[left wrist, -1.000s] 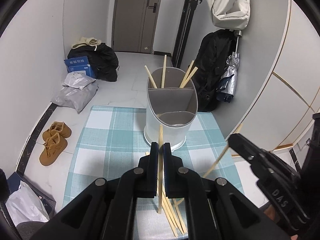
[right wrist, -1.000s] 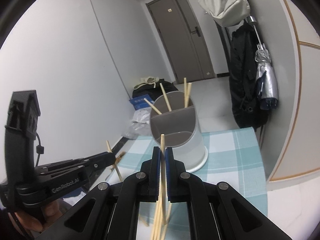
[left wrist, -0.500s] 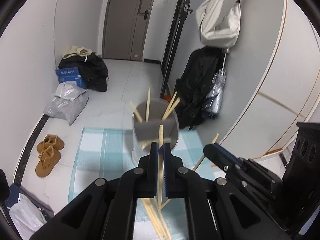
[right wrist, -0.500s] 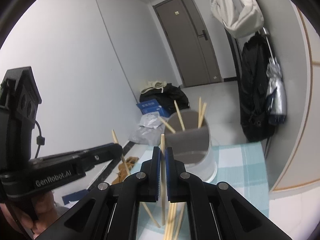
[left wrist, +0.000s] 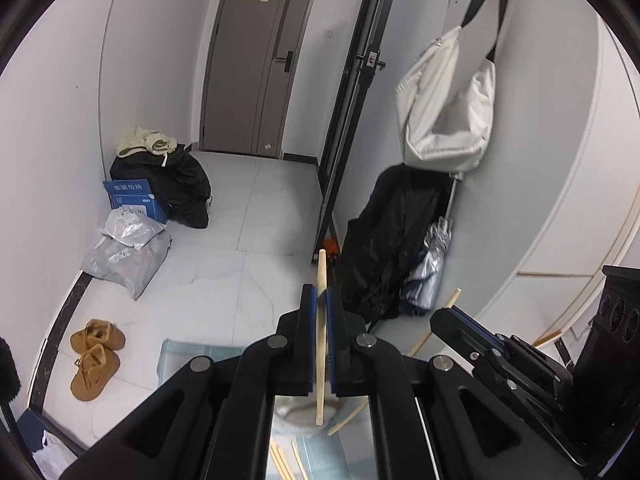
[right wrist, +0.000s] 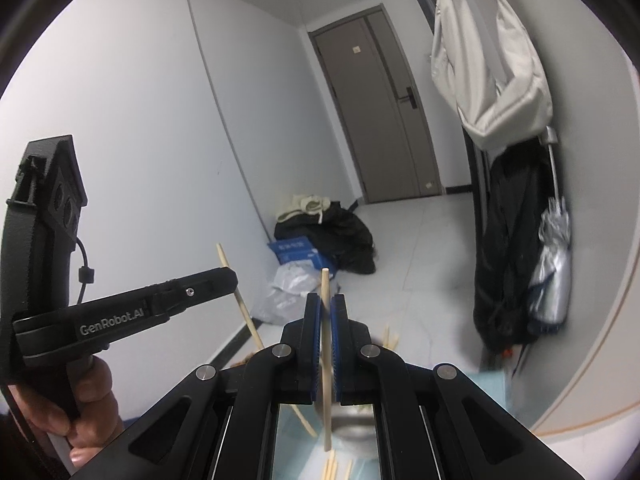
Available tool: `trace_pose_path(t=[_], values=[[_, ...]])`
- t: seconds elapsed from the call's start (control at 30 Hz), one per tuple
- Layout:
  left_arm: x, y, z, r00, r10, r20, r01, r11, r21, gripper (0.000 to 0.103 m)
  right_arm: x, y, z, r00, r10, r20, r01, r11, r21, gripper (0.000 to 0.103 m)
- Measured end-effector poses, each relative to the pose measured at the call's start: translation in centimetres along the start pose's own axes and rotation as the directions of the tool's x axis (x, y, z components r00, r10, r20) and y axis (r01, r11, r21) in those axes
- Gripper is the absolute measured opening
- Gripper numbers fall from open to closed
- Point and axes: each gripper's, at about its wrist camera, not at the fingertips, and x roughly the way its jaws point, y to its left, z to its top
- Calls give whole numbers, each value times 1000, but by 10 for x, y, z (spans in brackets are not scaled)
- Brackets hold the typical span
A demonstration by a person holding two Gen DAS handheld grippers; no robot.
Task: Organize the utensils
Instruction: 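Lower the chopsticks into the holder and open both tools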
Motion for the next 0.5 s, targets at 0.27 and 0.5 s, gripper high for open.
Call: trace_pose_path(t=[0.27, 0.5], values=[[32, 15, 18, 1000, 25, 3, -25, 1000, -8, 1, 40, -17, 32, 1000, -22, 20, 22, 1000, 3, 4], [56, 30, 18, 999, 45, 15, -45, 999, -16, 1, 76, -35, 39, 998, -57, 24, 57, 998, 1, 4]])
